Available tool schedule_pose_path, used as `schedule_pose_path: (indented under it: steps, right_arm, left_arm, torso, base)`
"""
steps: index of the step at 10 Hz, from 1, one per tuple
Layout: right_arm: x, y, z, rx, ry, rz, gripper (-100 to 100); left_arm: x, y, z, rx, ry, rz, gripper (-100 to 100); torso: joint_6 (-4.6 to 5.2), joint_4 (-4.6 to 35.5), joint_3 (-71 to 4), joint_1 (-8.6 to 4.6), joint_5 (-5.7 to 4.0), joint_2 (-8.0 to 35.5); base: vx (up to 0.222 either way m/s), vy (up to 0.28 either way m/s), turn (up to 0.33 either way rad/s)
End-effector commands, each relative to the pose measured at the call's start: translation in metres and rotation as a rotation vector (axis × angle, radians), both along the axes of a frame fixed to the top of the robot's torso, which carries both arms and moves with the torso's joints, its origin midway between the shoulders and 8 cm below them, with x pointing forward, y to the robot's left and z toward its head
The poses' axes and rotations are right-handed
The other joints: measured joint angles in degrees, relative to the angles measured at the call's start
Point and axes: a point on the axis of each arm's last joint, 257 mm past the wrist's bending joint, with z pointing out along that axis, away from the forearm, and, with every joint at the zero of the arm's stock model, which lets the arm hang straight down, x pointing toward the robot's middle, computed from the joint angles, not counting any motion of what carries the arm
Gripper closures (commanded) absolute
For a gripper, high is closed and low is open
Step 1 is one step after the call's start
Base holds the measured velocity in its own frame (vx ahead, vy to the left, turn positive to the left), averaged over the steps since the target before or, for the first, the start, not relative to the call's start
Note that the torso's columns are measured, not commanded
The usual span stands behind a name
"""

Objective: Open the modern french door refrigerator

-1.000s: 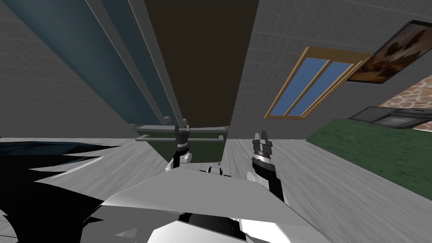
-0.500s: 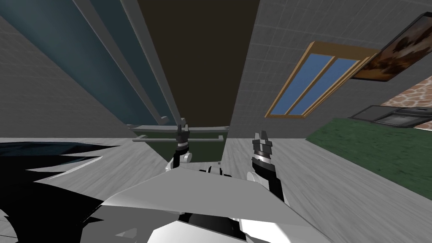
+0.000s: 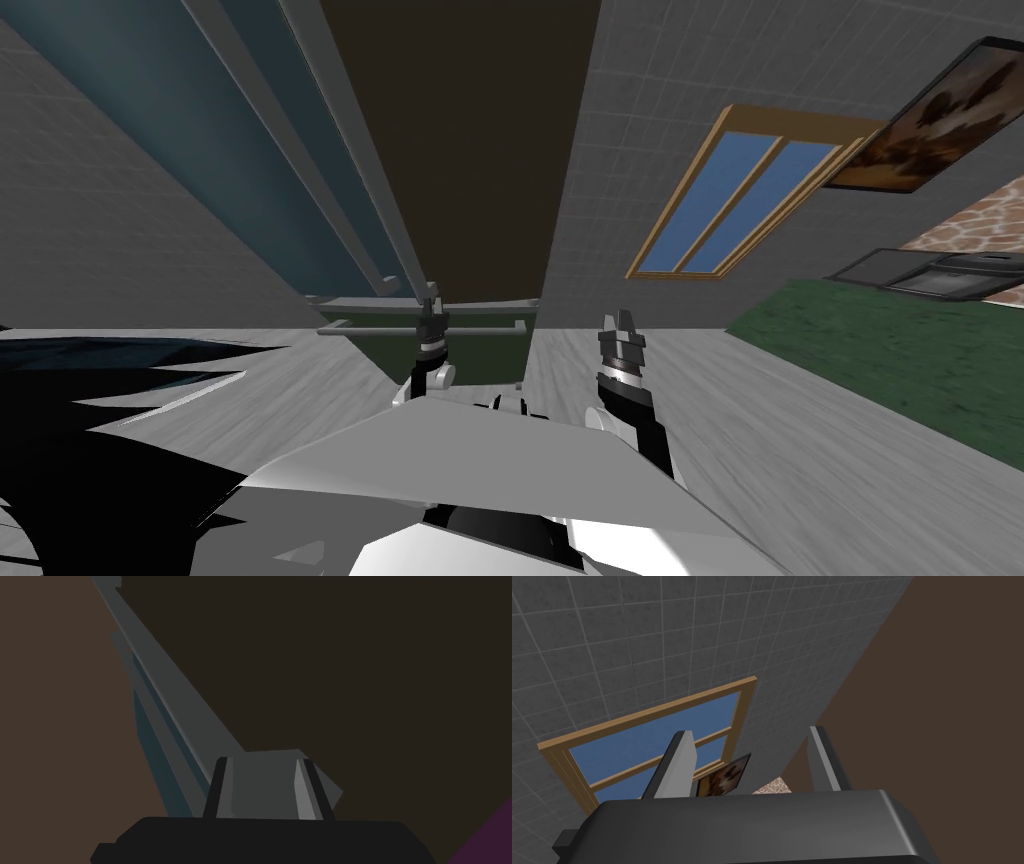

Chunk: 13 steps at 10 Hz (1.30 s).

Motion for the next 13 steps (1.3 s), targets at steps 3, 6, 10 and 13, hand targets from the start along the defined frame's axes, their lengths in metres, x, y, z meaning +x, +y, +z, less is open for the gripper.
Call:
schedule_pose_path:
  steps: [3,6,10,13]
  right_arm:
    - [0.0,0.0,0.0,0.0,0.0,0.0,0]
    - [0.0,0.0,0.0,0.0,0.0,0.0,0]
    - [0.0,0.0,0.0,0.0,0.0,0.0,0]
    - [0.0,0.0,0.0,-0.001,0.0,0.0,0]
  left_arm:
    - [-0.005,0.023,0.007,-0.01,0.009,0.131,100]
    - [-0.009,0.035,0.01,-0.016,0.018,0.206,100]
    - [-0.01,0.036,0.014,0.032,0.016,0.202,-100]
    - [-0.011,0.029,0.012,0.07,0.003,0.154,-100]
  torso:
    - [0.28,-0.07,-0.08,0.32,0.07,-0.16]
    - [0.32,-0.14,-0.23,0.12,0.01,-0.38]
    - [0.31,-0.17,-0.28,0.6,0.15,-0.47]
    - [0.31,-0.13,-0.19,0.19,0.03,-0.33]
  base:
    - [-0.074,-0.209,0.169]
    - [-0.089,-0.183,0.143]
    - [-0.023,-0.071,0.031]
    - [0.027,0.075,-0.067]
